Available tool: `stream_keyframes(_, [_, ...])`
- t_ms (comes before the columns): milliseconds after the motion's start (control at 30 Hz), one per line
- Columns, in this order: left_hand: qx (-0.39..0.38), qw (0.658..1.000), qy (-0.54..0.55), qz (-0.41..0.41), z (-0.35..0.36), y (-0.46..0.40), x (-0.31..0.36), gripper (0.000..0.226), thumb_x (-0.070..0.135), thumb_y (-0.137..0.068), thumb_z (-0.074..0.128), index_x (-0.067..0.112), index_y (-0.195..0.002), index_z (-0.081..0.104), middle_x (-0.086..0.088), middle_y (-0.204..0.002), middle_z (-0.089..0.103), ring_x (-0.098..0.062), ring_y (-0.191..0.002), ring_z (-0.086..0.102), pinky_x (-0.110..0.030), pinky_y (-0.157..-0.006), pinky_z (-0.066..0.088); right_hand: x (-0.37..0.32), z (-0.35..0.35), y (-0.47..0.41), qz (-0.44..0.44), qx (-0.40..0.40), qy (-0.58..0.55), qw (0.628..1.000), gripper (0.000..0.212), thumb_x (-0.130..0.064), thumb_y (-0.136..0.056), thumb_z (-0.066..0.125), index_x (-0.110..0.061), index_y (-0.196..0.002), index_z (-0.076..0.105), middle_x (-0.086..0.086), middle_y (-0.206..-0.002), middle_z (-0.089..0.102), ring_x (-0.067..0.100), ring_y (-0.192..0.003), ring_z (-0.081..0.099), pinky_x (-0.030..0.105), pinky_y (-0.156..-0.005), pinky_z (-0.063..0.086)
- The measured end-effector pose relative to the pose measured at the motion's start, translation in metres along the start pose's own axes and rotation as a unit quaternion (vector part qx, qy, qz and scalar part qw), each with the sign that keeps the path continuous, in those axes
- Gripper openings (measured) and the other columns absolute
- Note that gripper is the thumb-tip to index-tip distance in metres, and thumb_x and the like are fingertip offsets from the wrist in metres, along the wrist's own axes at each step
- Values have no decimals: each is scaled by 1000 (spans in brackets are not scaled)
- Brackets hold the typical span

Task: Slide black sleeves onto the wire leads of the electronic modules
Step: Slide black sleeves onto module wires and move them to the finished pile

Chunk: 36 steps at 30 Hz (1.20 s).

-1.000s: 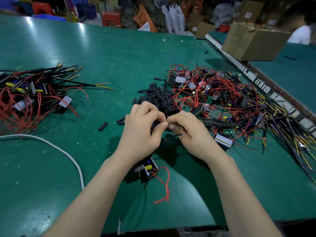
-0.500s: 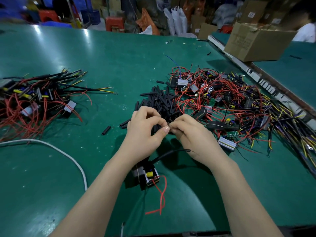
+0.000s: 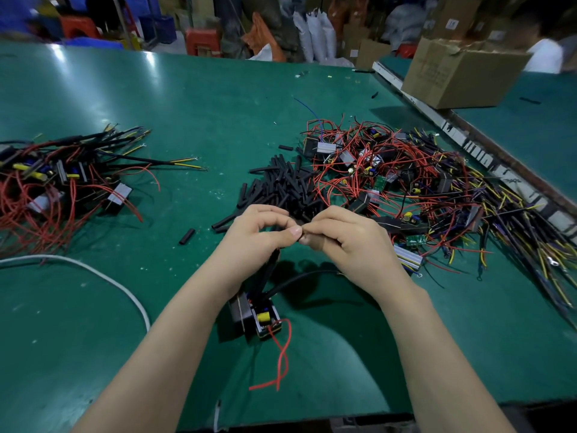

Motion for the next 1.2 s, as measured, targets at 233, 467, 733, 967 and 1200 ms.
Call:
stream_keyframes(233, [10,999,-41,22,2,-2,-1,14,24,-84,69,31,-72,67,12,-110,51,-17,-122,40,-44,-111,26,4,0,-2,7,1,-98,995,31,-27,-95,53,-8,-75,68,-2,-80,58,22,-67,56,43,-59,47])
stream_keyframes(467, [46,997,60,-4,-5,-5,-1,25,13,-86,65,22,-63,65,9,-89,59,2,-92,56,-8,-85,40,5,-5,-2,35,-18,-110,993,22,-3,-80,63,-15,-94,76,-4,-89,63,14,-77,62,32,-71,48])
stream_keyframes(733, [11,997,60,54,-1,-4,-5,13,19,-85,68,25,-74,67,3,-92,60,-3,-79,55,-19,-79,41,4,0,-3,18,6,-111,994,25,-5,-92,58,-7,-114,69,2,-96,60,14,-84,58,21,-76,46])
stream_keyframes(967, [9,989,91,113,2,-2,-6,9,13,-85,67,21,-80,67,16,-65,62,0,-65,54,-11,-66,44,0,3,-4,55,0,-172,984,26,3,-92,57,-10,-111,69,3,-96,65,9,-88,60,17,-79,46])
stream_keyframes(1200, [37,987,101,122,5,-1,-7,14,11,-83,69,24,-82,67,16,-68,65,2,-67,57,-10,-67,44,-8,4,-3,119,14,-244,962,24,-8,-90,64,-29,-100,63,-18,-89,64,-4,-85,60,11,-78,46])
Point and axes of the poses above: each hand's wrist, its own y-axis away from the middle knuckle, its own z-axis out of the palm, x = y × z, the point moved 1 cm from there along -y, towards the middle knuckle
